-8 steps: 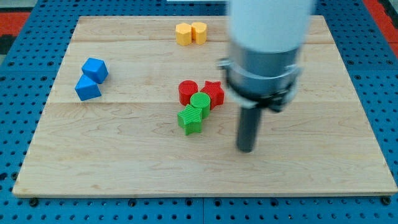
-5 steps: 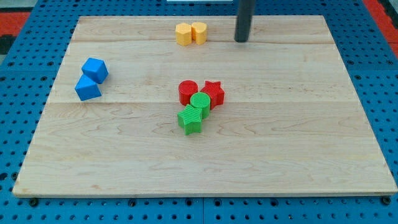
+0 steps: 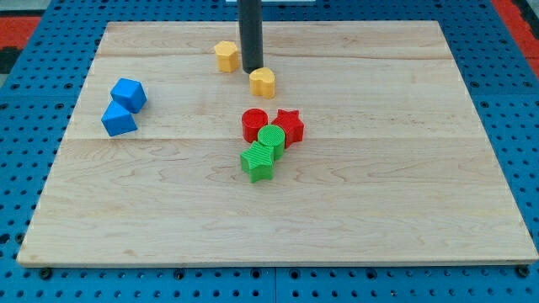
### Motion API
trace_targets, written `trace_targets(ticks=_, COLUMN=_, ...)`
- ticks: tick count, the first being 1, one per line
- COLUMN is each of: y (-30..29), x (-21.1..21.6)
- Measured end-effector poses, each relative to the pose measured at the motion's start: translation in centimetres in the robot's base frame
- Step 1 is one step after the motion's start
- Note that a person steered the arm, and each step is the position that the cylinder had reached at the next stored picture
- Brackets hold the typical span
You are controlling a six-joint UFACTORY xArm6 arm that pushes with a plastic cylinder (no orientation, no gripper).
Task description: Move the yellow heart to the left of the red circle
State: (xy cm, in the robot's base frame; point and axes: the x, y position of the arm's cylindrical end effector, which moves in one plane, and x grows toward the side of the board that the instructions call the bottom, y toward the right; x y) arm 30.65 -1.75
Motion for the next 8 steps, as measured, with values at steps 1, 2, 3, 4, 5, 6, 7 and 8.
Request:
trace_targets(ticks=1, y=0.5, x=3.3)
trace_targets(ticks=2, y=0.4, x=4.2)
trace_targets(ticks=3, y=4.0, x=4.2)
trace_targets(ticks=4, y=4.7, x=6.1)
trace_targets(ticks=5, y=-1.3, x=6.2)
trace_targets(ticks=6, y=-5.0, x=6.0)
trace_targets(ticks=7, y=-5.6, x=7.7)
trace_targets(ticks=8, y=-5.4, x=8.6)
